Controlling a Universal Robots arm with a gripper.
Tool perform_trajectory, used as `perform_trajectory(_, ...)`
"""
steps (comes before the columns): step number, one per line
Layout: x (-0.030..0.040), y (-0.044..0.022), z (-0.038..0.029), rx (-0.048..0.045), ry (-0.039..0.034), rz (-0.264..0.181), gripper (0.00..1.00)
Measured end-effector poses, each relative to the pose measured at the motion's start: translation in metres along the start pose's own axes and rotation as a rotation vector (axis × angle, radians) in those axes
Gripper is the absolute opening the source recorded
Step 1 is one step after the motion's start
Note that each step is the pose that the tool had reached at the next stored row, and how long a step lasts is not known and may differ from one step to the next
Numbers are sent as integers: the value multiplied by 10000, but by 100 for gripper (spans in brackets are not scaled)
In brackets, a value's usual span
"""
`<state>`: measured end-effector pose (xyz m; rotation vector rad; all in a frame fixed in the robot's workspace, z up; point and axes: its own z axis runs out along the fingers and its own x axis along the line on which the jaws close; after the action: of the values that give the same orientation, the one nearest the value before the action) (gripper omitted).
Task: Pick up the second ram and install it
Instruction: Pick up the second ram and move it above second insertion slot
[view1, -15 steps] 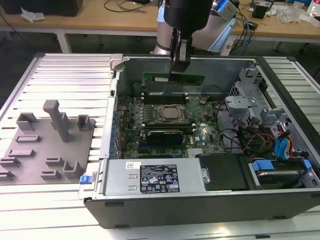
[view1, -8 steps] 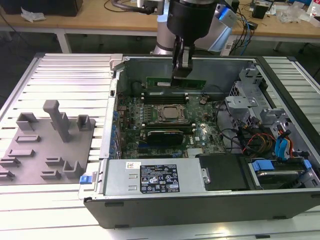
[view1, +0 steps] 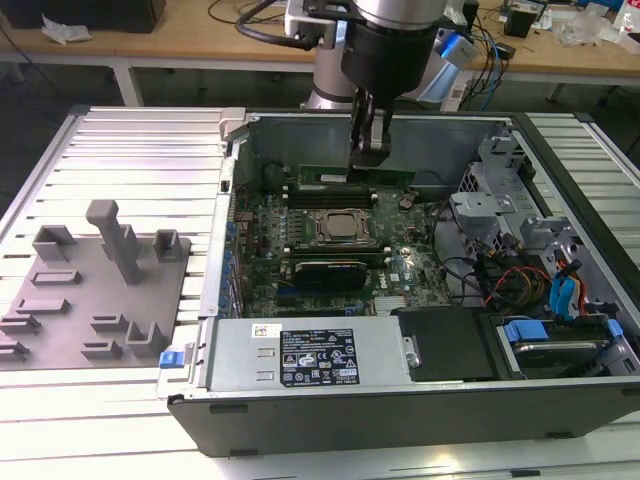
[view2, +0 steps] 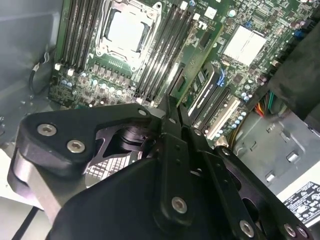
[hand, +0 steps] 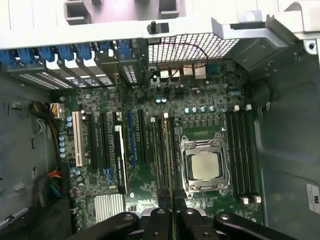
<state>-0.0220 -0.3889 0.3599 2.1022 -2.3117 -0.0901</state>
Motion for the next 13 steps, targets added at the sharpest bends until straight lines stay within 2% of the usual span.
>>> perform_trajectory(6,-8,-67,76,-9,3,2,14)
perform_trajectory(13,-10,-84,80,-8,1,1,14)
